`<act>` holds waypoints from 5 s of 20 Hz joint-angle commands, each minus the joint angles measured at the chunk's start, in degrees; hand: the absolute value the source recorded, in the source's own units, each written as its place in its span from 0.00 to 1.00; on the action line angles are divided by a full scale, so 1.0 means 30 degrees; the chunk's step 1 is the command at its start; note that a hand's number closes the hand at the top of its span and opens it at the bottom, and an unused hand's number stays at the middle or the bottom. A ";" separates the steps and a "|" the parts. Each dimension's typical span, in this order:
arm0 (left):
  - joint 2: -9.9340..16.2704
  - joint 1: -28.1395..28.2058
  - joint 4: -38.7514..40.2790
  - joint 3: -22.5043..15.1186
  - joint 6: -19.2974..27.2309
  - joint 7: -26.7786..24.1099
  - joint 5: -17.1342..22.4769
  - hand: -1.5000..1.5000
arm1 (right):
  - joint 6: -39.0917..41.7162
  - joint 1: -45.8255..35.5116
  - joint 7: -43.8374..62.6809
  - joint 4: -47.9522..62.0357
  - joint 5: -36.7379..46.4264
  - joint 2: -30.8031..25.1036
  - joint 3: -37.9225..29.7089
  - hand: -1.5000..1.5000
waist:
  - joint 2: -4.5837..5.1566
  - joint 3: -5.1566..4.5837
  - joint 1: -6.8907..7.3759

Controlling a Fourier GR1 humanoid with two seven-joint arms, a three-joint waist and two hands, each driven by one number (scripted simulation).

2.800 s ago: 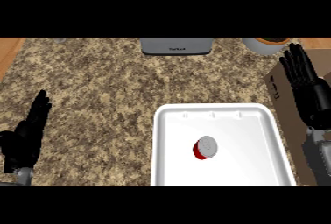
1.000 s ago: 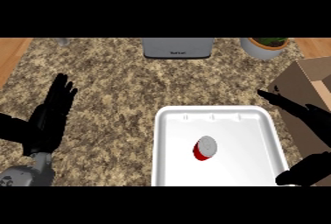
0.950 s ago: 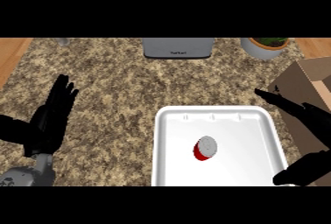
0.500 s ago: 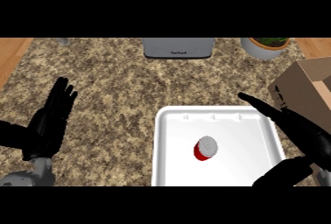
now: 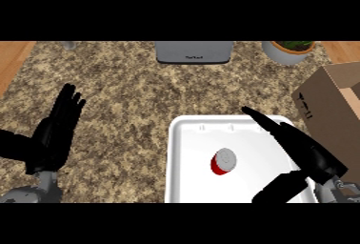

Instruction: Pick the can from the tray and place it in the cardboard box

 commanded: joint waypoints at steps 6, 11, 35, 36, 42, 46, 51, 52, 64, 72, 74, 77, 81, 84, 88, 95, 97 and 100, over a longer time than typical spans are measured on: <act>-0.1204 -0.1048 -0.0077 0.0073 0.0546 0.1256 -0.1367 0.50 | 0.0099 0.0251 -0.3024 0.3121 0.2787 0.1202 -0.0140 0.00 | 0.0018 0.0005 0.0029; -0.1369 -0.0553 -0.0056 0.1099 -0.0973 0.0690 -0.1134 0.50 | 0.0804 0.0906 -0.1990 0.1442 0.3001 0.2419 -0.0278 0.00 | -0.0006 -0.0002 -0.0012; -0.2785 -0.0209 0.0182 0.1708 -0.1732 0.0631 -0.2738 0.50 | 0.1052 0.0970 -0.3276 0.3552 0.7026 0.4526 0.0168 0.00 | -0.0007 -0.0004 -0.0024; -0.2557 -0.0454 0.1017 0.2311 -0.2432 -0.0023 -0.2187 0.50 | 0.0217 0.1373 -0.3572 0.4158 0.7749 0.5043 0.0757 0.00 | -0.0003 -0.0004 -0.0025; -0.2679 -0.2375 0.2011 0.2749 -0.1966 0.0750 -0.2253 0.50 | -0.0098 0.1066 -0.5422 0.6303 0.8171 0.4887 0.0446 0.00 | 0.0015 -0.0002 -0.0058; -0.2478 -0.0928 0.0905 0.2762 -0.2691 0.0571 -0.2413 0.50 | -0.0331 0.0780 -0.5133 0.6949 0.9017 0.5579 0.0664 0.00 | 0.0001 -0.0003 -0.0008; -0.3447 -0.0130 0.0022 0.1875 -0.1832 0.0619 -0.3320 0.50 | 0.0192 0.0381 -0.6035 0.6928 0.8700 0.5272 -0.0015 0.00 | -0.0001 -0.0002 0.0000; -0.3396 -0.0392 0.1074 0.2176 -0.2308 -0.0349 -0.3044 0.50 | -0.0644 0.0114 -0.5605 0.7577 0.9649 0.6116 0.0816 0.00 | 0.0004 -0.0003 0.0001; -0.2570 -0.1901 0.1078 0.3302 -0.2452 0.0965 -0.2651 0.50 | -0.2497 0.0596 -0.8455 0.7414 1.2352 0.5262 0.1777 1.00 | 0.0002 -0.0003 -0.0027; -0.2932 -0.0298 -0.0004 0.2734 -0.2866 0.0709 -0.2496 0.50 | -0.5316 0.0959 -0.3296 0.6839 1.9351 0.6644 0.6188 1.00 | -0.0088 -0.0019 0.0143; -0.2708 -0.1225 -0.0364 0.2821 -0.2517 0.1972 -0.2529 0.50 | -0.5759 0.1893 -0.3716 0.5833 2.0092 0.6150 0.6717 1.00 | -0.0052 -0.0004 -0.0051; -0.2893 0.0261 -0.0803 0.2406 -0.2729 0.0827 -0.3031 0.50 | -0.7423 0.1202 -0.2328 0.6293 2.1553 0.6673 0.8293 1.00 | -0.0036 -0.0003 0.0087; -0.2965 -0.1532 0.0877 0.2817 -0.2565 0.0973 -0.2830 0.50 | -0.4900 0.1478 -0.2495 0.3094 2.2276 0.6209 0.8615 1.00 | -0.0011 -0.0008 -0.0099; -0.2218 -0.0453 -0.1582 0.3270 -0.3180 0.2660 -0.1887 0.50 | -0.3777 0.1610 -0.1990 0.0877 2.2760 0.6042 0.9221 1.00 | -0.0042 -0.0003 -0.0015; -0.3009 -0.0821 0.0305 0.2943 -0.2458 0.1028 -0.2809 0.50 | -0.4328 0.0332 0.1340 -0.2758 2.1693 0.6688 0.9088 1.00 | -0.0031 -0.0011 -0.0194; -0.3409 0.0502 0.0047 0.2498 -0.2788 -0.0050 -0.2986 0.50 | -0.4052 -0.1269 0.4003 -0.4843 2.3144 0.6694 0.5797 1.00 | -0.0019 -0.0014 -0.0102; -0.3064 -0.0701 0.0254 0.2809 -0.2913 0.0796 -0.2559 0.50 | -0.4504 -0.1569 0.4205 -0.4702 2.3875 0.6690 0.5263 1.00 | 0.0000 -0.0009 -0.0110; -0.3489 0.0076 -0.0481 0.2141 -0.2349 0.0691 -0.3419 0.50 | -0.1367 -0.2788 0.4070 -0.6895 2.1649 0.6214 0.1468 1.00 | -0.0019 -0.0005 -0.0063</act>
